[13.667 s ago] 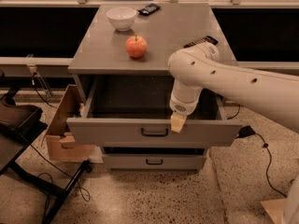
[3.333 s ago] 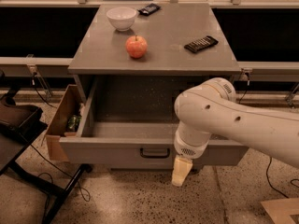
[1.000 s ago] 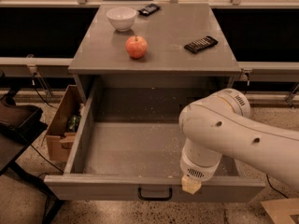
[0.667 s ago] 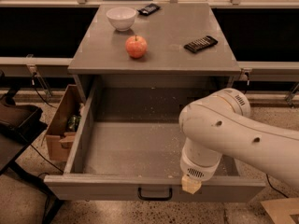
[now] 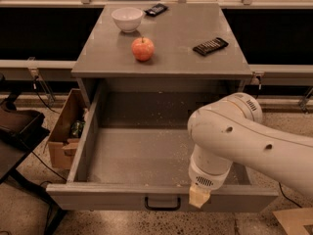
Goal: Open top drawer
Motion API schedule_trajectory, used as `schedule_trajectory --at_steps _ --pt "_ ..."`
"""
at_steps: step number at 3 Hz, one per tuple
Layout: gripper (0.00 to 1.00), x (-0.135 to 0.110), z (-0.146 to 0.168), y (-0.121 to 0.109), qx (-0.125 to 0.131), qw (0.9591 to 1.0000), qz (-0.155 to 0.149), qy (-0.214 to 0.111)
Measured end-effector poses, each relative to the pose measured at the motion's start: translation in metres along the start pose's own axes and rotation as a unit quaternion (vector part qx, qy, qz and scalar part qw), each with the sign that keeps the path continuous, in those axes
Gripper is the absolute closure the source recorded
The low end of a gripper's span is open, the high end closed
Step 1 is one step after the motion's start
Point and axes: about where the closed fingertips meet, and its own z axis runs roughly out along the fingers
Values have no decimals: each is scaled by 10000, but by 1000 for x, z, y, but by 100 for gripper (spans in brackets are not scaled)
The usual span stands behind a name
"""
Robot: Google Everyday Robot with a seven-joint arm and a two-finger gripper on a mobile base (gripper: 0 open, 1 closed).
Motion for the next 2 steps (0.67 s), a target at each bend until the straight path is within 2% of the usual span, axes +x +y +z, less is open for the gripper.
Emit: schedule_trajectory --at_steps 1,2 --pt "0 0 0 0 2 10000 -1 1" --pt "0 4 -46 -12 350 9992 -140 115"
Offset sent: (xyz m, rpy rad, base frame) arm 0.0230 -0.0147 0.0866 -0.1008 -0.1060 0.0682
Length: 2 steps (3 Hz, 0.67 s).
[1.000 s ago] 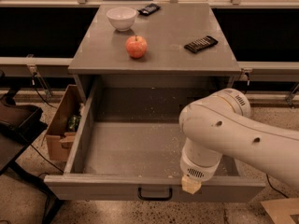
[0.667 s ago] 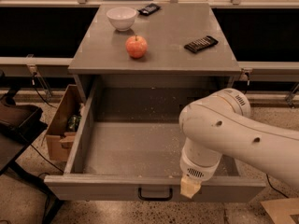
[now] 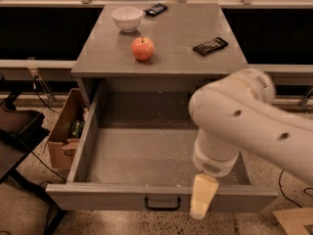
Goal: Open top drawer
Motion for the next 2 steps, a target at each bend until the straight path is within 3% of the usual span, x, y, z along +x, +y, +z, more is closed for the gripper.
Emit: schedule_trajectory --at_steps 1,2 --pt "0 19 -90 -17 462 9989 -119 -23" --pt "0 76 -182 -40 551 9985 -51 41"
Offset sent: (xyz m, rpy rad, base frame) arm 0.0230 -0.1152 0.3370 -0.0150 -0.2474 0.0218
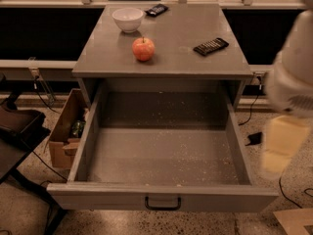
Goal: Open top drawer
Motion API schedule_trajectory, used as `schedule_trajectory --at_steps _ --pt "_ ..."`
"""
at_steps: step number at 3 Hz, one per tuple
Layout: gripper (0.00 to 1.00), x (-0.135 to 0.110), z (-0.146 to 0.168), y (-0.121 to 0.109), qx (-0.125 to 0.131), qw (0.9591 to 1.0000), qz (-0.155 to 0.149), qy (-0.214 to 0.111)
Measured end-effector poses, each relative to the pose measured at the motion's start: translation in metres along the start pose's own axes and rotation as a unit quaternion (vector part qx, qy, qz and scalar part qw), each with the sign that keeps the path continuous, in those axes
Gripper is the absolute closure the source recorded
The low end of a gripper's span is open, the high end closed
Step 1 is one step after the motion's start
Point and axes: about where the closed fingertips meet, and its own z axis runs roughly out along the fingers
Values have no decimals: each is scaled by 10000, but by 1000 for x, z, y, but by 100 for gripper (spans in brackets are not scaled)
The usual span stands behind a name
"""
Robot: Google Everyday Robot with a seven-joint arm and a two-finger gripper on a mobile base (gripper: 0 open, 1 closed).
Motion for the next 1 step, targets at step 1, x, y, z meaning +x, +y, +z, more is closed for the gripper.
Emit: schedule_trajectory --at_steps 1 --pt "0 32 -33 -38 -5 9981 612 -102"
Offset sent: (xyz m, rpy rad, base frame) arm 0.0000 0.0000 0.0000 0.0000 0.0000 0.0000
